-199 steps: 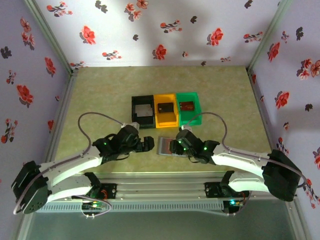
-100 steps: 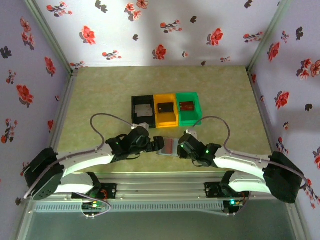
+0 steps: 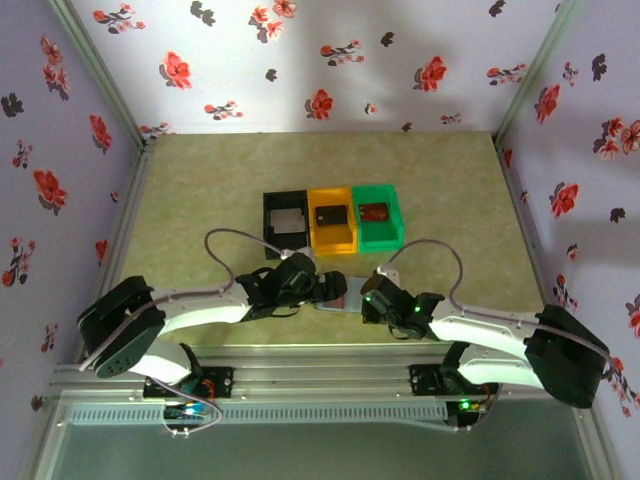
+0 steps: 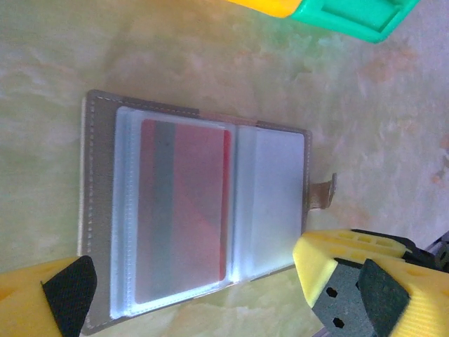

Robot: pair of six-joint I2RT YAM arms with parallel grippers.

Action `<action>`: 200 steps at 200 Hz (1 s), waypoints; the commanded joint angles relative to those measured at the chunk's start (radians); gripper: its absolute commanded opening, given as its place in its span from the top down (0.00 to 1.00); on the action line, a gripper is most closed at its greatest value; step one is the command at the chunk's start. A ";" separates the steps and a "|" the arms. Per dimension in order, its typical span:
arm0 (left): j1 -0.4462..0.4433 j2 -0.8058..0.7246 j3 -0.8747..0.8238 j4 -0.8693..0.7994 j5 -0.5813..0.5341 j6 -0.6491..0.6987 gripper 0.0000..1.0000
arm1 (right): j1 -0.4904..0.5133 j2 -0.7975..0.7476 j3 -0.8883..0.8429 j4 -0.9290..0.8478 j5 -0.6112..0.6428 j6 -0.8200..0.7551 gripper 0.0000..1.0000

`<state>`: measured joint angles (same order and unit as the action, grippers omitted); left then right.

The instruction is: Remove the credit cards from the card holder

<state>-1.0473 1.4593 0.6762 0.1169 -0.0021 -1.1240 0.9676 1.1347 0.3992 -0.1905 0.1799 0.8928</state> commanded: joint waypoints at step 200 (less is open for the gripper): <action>-0.042 0.101 0.073 -0.029 0.003 0.007 0.00 | 0.000 -0.043 -0.048 0.032 0.006 0.034 0.89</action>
<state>-1.0782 1.5478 0.7193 0.1478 0.0387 -1.1507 0.9680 1.1095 0.3710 -0.1616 0.1795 0.9024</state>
